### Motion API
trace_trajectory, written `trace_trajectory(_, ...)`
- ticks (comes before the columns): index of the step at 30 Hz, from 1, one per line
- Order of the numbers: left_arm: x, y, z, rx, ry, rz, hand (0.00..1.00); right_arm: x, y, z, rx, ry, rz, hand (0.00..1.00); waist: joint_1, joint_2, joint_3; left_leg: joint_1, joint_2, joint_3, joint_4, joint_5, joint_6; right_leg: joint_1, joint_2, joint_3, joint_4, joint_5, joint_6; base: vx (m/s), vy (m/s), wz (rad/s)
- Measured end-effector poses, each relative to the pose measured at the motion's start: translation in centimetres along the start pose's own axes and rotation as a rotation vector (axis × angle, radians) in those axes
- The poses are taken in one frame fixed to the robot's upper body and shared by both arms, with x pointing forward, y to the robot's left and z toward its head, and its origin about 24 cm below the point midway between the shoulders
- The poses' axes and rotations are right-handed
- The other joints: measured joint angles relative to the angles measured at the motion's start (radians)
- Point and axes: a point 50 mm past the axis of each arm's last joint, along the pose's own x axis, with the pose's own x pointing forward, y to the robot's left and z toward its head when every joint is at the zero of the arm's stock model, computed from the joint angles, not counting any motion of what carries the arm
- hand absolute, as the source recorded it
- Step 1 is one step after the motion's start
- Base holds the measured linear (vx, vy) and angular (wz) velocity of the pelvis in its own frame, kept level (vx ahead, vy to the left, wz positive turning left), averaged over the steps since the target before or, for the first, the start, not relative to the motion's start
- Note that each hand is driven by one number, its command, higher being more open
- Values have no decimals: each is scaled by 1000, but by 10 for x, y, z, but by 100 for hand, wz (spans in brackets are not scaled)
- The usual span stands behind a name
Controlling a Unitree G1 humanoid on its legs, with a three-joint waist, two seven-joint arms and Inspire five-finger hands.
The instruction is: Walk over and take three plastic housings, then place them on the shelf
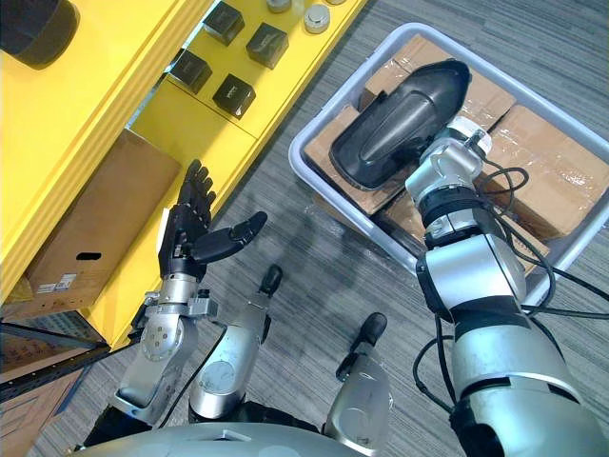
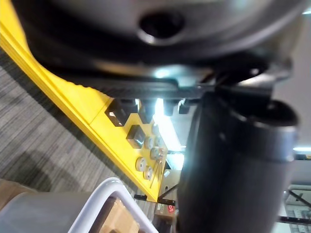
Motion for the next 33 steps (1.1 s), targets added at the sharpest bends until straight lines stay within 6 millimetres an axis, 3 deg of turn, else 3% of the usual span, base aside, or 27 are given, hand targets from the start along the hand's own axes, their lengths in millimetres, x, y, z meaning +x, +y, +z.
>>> trace_trajectory(9,-11,10,2,-23,15,-3,100,10,-8,-24,52,-45,-129,0,-41,-2,1,24,11,-4,-29,19,-4,15,2,-7,-4,4,2,-16,-11,0)
trace_trajectory(11,-13,15,13,-25,-35,-9,100,-2,-34,-7,80,-228,-317,0,-82,-11,5,29,31,19,-41,23,-7,14,23,10,-39,29,-6,-24,-44,-30)
trace_trajectory(16,0,9,21,-46,-42,-180,100,-22,-38,15,102,-435,-466,0,-112,-35,3,74,58,70,-76,27,-15,15,51,53,-54,41,-15,-13,-35,-33)
trace_trajectory(18,14,2,23,-39,-4,-310,100,-36,-40,31,75,-572,-528,0,-142,-51,5,83,68,95,-82,28,-16,13,60,71,-69,49,-21,-21,-24,-32)
trace_trajectory(22,47,-3,25,5,46,-447,100,-46,-40,42,-1,-687,-597,0,-165,-69,2,113,84,136,-96,28,-21,10,74,109,-70,57,-26,-14,-22,-30)
trace_trajectory(27,94,1,22,51,122,-424,100,-56,-41,54,-32,-790,-630,0,-188,-74,1,115,91,175,-96,28,-21,-14,82,147,-69,71,-29,-25,-13,-24)
trace_trajectory(30,112,3,21,-49,177,-391,100,-61,-38,60,-45,-848,-633,0,-202,-81,1,115,92,193,-97,28,-21,-27,84,165,-69,77,-29,-21,-1,-18)
trace_trajectory(33,128,0,26,-194,201,-366,100,-68,-32,70,-30,-899,-629,0,-213,-105,3,112,97,205,-94,26,-23,-38,90,177,-69,83,-33,-23,-3,-12)
